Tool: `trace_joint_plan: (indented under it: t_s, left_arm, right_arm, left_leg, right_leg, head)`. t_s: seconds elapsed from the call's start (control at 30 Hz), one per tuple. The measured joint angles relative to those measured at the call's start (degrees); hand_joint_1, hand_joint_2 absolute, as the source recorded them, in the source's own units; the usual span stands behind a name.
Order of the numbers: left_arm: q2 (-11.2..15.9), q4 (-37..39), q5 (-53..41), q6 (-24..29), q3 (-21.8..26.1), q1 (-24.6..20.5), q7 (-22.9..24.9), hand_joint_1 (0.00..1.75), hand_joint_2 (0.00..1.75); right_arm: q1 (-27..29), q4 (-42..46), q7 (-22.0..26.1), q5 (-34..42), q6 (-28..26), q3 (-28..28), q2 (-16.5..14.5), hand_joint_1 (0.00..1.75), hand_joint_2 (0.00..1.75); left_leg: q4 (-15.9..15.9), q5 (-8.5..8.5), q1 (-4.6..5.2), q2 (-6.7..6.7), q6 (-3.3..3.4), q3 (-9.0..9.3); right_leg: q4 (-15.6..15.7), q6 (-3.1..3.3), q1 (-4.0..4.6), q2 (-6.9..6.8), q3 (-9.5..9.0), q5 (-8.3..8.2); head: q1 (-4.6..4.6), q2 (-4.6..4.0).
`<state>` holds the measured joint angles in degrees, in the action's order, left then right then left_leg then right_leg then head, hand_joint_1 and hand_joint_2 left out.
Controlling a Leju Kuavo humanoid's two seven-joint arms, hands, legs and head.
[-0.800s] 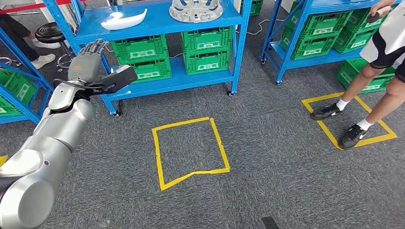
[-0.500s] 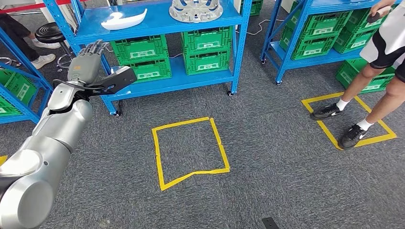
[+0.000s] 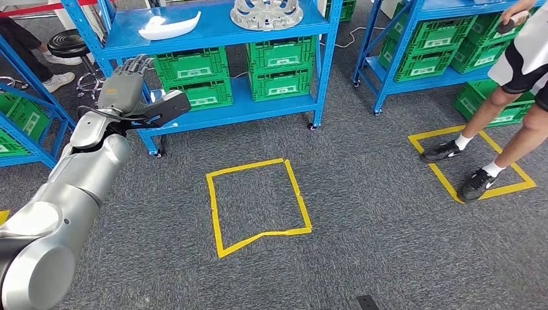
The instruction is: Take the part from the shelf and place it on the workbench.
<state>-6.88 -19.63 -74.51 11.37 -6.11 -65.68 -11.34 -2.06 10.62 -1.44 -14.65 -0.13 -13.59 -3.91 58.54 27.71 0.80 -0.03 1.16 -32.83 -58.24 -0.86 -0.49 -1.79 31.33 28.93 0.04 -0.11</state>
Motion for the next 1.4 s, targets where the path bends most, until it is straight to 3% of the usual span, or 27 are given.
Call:
trace_joint_plan:
  t_s: [0.07,0.17,0.2,0.23,0.3,0.37,0.4,0.5,0.57,0.67,0.7,0.73,0.77,0.83,0.87,0.9,0.97,1.03,1.1,1.17,1.23,1.27,1.3,1.37,1.4]
  left_arm:
    - [-0.54,-0.01,0.05,-0.01,-0.24,-0.40,0.01,0.00,0.00]
    - [-1.43,0.19,0.11,-0.04,-0.84,-0.55,-0.12,0.00,0.00]
    - [-1.65,0.30,0.14,-0.04,-1.02,-0.42,-0.16,0.00,0.00]
    - [-1.79,0.40,0.24,-0.03,-1.13,-0.31,-0.19,0.00,0.00]
    - [-1.97,0.50,0.57,0.02,-1.22,-0.26,-0.20,0.00,0.00]
    - [-2.02,0.52,1.02,0.10,-1.46,-0.36,-0.17,0.00,0.00]
    - [-2.00,0.53,1.22,0.14,-1.62,-0.37,-0.16,0.00,0.00]
    - [-1.68,0.49,1.87,0.36,-2.12,-0.37,0.01,0.00,0.00]
    - [-1.08,0.44,2.60,0.67,-2.44,-0.50,0.23,0.00,0.00]
    - [0.66,0.50,3.98,1.08,-2.79,-0.41,0.14,0.00,0.00]
    - [1.34,0.55,4.39,1.16,-2.86,-0.19,-0.02,0.00,0.00]
    - [1.97,0.60,4.68,1.20,-2.91,0.01,-0.22,0.00,0.00]
    - [2.49,0.62,4.88,1.22,-2.96,0.15,-0.38,0.00,0.00]
    - [3.28,0.61,5.03,1.31,-2.99,0.18,-0.51,0.00,0.00]
    - [3.56,0.60,5.10,1.37,-3.02,0.14,-0.47,0.00,0.00]
    - [3.74,0.60,5.20,1.45,-3.08,0.10,-0.37,0.00,0.00]
    - [4.16,0.60,5.58,1.69,-3.31,0.09,-0.19,0.00,0.00]
    - [4.74,0.42,6.12,1.98,-3.57,0.16,-0.20,0.00,0.00]
    - [5.19,0.24,6.51,2.13,-3.79,0.11,-0.28,0.00,0.00]
    - [5.43,0.24,6.63,2.15,-4.00,0.04,-0.36,0.00,0.00]
    - [5.46,0.28,6.64,2.08,-4.22,0.26,-0.41,0.00,0.00]
    - [5.44,0.31,6.64,2.01,-4.33,0.44,-0.37,0.00,0.00]
    - [5.44,0.33,6.65,1.95,-4.41,0.57,-0.29,0.00,0.00]
    - [5.37,0.33,6.66,1.84,-4.70,0.62,-0.03,0.00,0.00]
    - [5.33,0.34,6.67,1.79,-4.93,0.55,0.14,0.00,0.00]
  right_arm:
    - [0.01,0.00,0.00,0.22,-0.19,-0.14,-0.04,0.00,0.00]
    - [0.28,0.00,-0.04,0.67,-0.43,-0.58,-0.19,0.00,0.00]
    - [0.39,0.00,-0.05,0.79,-0.46,-0.77,-0.22,0.00,0.00]
    - [0.48,0.00,-0.05,0.84,-0.49,-0.92,-0.25,0.00,0.00]
    - [0.59,-0.01,-0.07,0.80,-0.51,-1.13,-0.27,0.00,0.00]
    - [0.63,-0.04,-0.16,0.67,-0.57,-1.20,-0.56,0.00,0.00]
    - [0.65,-0.05,-0.25,0.57,-0.62,-1.24,-0.73,0.00,0.00]
    - [0.67,-0.07,-0.51,0.13,-0.86,-1.35,-1.02,0.00,0.00]
    - [0.61,-0.07,-0.42,-0.37,-0.86,-1.36,-1.09,0.00,0.00]
    - [0.61,-0.07,0.17,-1.25,-0.45,-1.35,-1.09,0.00,0.00]
    - [0.67,-0.07,0.30,-1.43,-0.31,-1.34,-1.09,0.00,0.00]
    - [0.74,-0.07,0.36,-1.55,-0.20,-1.34,-1.09,0.00,0.00]
    - [0.80,-0.07,0.39,-1.61,-0.12,-1.34,-1.09,0.00,0.00]
    - [0.83,-0.07,0.49,-1.71,-0.05,-1.34,-1.11,0.00,0.00]
    - [0.76,-0.08,0.57,-1.76,-0.04,-1.34,-1.14,0.00,0.00]
    - [0.66,-0.09,0.66,-1.84,-0.03,-1.34,-1.17,0.00,0.00]
    - [0.44,-0.11,0.84,-2.09,0.03,-1.33,-1.21,0.00,0.00]
    - [0.32,-0.11,0.92,-2.33,0.09,-1.32,-1.13,0.00,0.00]
    - [0.25,-0.11,0.93,-2.48,0.12,-1.31,-1.04,0.00,0.00]
    - [0.26,-0.11,0.92,-2.52,0.13,-1.31,-1.01,0.00,0.00]
    - [0.34,-0.11,0.83,-2.51,0.13,-1.30,-0.92,0.00,0.00]
    - [0.38,-0.11,0.78,-2.50,0.15,-1.30,-0.85,0.00,0.00]
    - [0.39,-0.11,0.73,-2.48,0.17,-1.30,-0.79,0.00,0.00]
    - [0.40,-0.11,0.63,-2.34,0.22,-1.30,-0.65,0.00,0.00]
    - [0.40,-0.13,0.51,-2.25,0.25,-1.30,-0.61,0.00,0.00]
  left_leg:
    - [-0.76,-0.44,-0.46,-0.09,0.54,0.31]
    - [-0.90,-0.44,-0.64,-0.35,0.80,0.37]
    - [-0.82,-0.30,-0.69,-0.49,0.72,0.39]
    - [-0.64,-0.09,-0.80,-0.65,0.50,0.44]
    - [0.00,0.61,-1.20,-0.92,-0.21,0.59]
    - [0.85,1.45,-1.27,-1.13,-1.10,0.41]
    - [1.11,1.71,-1.19,-1.23,-1.50,0.28]
    - [1.00,2.00,-1.18,-1.37,-2.47,0.29]
    - [3.12,3.00,-1.28,-0.94,-3.06,-0.68]
    - [13.43,6.35,-1.30,-0.52,-3.53,-6.78]
    - [16.28,6.64,-1.30,-0.50,-3.51,-8.91]
    - [17.30,5.84,-1.28,-0.50,-3.37,-10.20]
    - [16.00,3.81,-1.22,-0.50,-3.08,-10.38]
    - [8.74,-1.54,-0.89,-0.40,-2.10,-8.00]
    - [5.26,-3.27,-0.58,-0.29,-1.61,-6.57]
    - [2.97,-3.87,-0.30,-0.21,-1.26,-5.57]
    - [1.44,-3.28,0.14,-0.20,-0.93,-4.89]
    - [0.68,-2.98,-0.20,-0.28,-0.60,-4.26]
    - [-0.04,-2.80,-0.69,-0.22,-0.16,-3.34]
    - [-0.19,-2.45,-0.71,-0.18,0.29,-2.93]
    - [-0.13,-1.93,-0.73,-0.35,0.52,-2.51]
    - [-0.05,-1.59,-0.76,-0.48,0.50,-2.19]
    - [0.09,-1.20,-0.82,-0.62,0.39,-1.80]
    - [0.52,-0.17,-0.94,-0.79,-0.04,-0.94]
    - [0.82,0.35,-0.87,-0.86,-0.35,-0.69]
  right_leg:
    - [-2.63,-0.42,-0.02,0.71,1.43,1.33]
    - [-13.74,-0.94,-0.37,1.49,7.82,5.44]
    - [-16.21,-1.11,-0.51,1.49,9.59,5.63]
    - [-16.22,-1.27,-0.66,1.49,10.25,4.48]
    - [-10.13,-1.67,-1.07,1.49,8.46,-0.18]
    - [-3.96,-1.76,-1.21,1.71,5.78,-2.59]
    - [-2.60,-1.47,-1.18,1.81,5.16,-2.60]
    - [-2.31,0.06,-1.02,1.86,4.94,-1.81]
    - [-2.13,0.94,-1.14,1.85,4.45,-1.55]
    - [-2.04,1.80,-1.06,1.91,3.67,-0.90]
    - [-2.05,1.93,-0.98,1.95,3.36,-0.63]
    - [-2.05,2.00,-0.88,1.99,2.97,-0.32]
    - [-2.05,2.01,-0.75,2.01,2.45,0.05]
    - [-1.98,1.94,-0.56,1.93,1.34,0.87]
    - [-1.94,1.77,-0.43,1.84,0.95,1.23]
    - [-1.88,1.54,-0.44,1.73,0.82,1.47]
    - [-1.60,0.94,-0.46,1.51,0.78,1.66]
    - [-1.60,0.34,-0.42,1.41,0.69,1.97]
    - [-3.53,-0.06,-0.29,1.47,1.48,2.90]
    - [-8.81,-0.27,-0.35,1.56,4.50,4.84]
    - [-15.50,-0.54,-0.46,1.66,9.04,6.40]
    - [-17.18,-0.66,-0.51,1.70,10.71,5.96]
    - [-16.56,-0.75,-0.56,1.71,11.23,4.30]
    - [-9.69,-0.79,-0.69,1.67,9.33,-1.03]
    - [-6.09,-0.72,-0.64,1.68,7.94,-2.79]
  head:
    - [0.09,0.00]
    - [0.17,0.01]
    - [0.16,0.01]
    - [0.16,0.00]
    - [0.16,0.00]
    - [0.28,0.00]
    - [0.31,0.00]
    - [0.23,0.00]
    - [0.05,0.00]
    - [-0.08,0.00]
    - [-0.10,0.00]
    - [-0.10,0.00]
    - [-0.10,0.00]
    - [-0.07,0.00]
    - [-0.04,0.00]
    - [0.02,0.00]
    - [0.09,0.00]
    - [0.13,0.00]
    - [0.20,0.00]
    - [0.23,0.00]
    - [0.24,0.00]
    - [0.24,0.00]
    - [0.24,0.00]
    - [0.25,0.00]
    - [0.26,0.00]
